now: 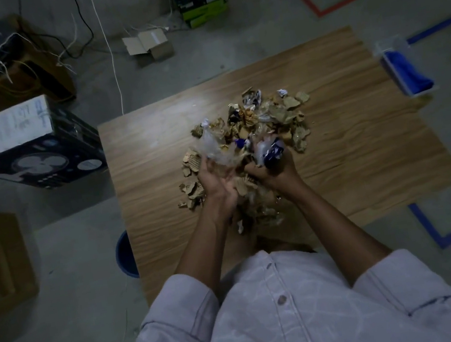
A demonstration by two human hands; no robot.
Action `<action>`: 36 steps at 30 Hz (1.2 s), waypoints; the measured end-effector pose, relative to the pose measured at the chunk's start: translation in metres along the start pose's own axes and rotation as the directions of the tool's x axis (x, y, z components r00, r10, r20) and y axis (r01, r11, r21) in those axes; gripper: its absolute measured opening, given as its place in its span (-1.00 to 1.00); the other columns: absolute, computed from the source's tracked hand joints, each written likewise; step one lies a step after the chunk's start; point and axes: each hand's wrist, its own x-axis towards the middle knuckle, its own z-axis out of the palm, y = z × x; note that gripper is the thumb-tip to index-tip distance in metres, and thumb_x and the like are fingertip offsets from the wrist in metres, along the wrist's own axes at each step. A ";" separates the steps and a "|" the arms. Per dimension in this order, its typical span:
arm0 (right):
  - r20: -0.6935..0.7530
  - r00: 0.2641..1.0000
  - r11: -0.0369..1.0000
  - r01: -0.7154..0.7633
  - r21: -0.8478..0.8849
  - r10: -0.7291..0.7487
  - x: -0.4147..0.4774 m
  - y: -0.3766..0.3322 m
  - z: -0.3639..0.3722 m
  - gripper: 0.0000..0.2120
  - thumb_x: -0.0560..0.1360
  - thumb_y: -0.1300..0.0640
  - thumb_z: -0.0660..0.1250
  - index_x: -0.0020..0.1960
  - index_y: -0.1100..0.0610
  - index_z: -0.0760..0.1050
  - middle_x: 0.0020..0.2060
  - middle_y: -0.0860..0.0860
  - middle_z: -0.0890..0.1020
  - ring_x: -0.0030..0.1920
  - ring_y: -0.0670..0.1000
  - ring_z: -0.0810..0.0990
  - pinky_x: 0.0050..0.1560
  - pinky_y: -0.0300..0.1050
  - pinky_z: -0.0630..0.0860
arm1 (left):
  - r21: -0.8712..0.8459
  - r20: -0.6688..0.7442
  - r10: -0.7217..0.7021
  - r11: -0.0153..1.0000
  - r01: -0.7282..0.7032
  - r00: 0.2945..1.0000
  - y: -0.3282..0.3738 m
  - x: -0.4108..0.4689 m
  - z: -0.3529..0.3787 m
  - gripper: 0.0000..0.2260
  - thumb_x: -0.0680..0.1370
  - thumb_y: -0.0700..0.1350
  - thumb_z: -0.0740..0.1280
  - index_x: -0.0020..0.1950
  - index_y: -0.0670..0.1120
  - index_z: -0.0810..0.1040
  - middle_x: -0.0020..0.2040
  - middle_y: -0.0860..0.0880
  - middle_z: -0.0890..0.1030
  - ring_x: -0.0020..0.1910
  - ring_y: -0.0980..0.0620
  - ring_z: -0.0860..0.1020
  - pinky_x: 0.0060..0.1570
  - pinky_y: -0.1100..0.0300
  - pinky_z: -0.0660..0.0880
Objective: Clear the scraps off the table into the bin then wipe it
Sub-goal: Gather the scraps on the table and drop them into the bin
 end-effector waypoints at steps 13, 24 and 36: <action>-0.032 0.985 0.896 -0.142 0.421 0.171 -0.016 -0.012 0.015 -0.23 0.33 -0.31 0.53 0.33 0.18 0.45 0.09 0.05 0.67 0.06 -0.02 0.69 -0.09 -0.19 0.61 | 0.347 0.254 0.076 0.923 -0.164 0.964 -0.038 -0.036 0.044 -0.62 0.53 0.35 0.21 -0.01 0.18 0.72 -0.01 0.24 0.67 0.07 0.22 0.56 0.08 0.18 0.50; -0.242 0.967 0.996 -0.079 0.031 0.084 -0.019 -0.027 0.019 -0.34 0.51 -0.39 0.08 0.43 0.02 0.28 0.40 0.18 0.36 0.35 0.17 0.34 0.28 0.01 0.27 | 0.384 0.215 0.211 0.879 -0.281 0.953 -0.033 -0.030 0.052 -0.60 0.58 0.13 0.38 0.28 -0.12 0.60 0.18 -0.16 0.68 0.21 -0.18 0.63 0.15 -0.04 0.58; -0.060 0.992 0.889 -0.073 0.451 0.112 -0.022 -0.031 0.007 -0.88 0.54 0.20 0.45 0.07 0.08 0.62 -0.03 0.00 0.73 0.04 0.03 0.71 0.01 -0.08 0.65 | 0.366 0.075 0.297 0.880 -0.303 0.952 -0.015 -0.033 0.041 -0.83 0.60 -0.08 0.37 -0.12 -0.12 0.66 -0.14 -0.15 0.71 -0.08 -0.22 0.69 -0.07 -0.18 0.63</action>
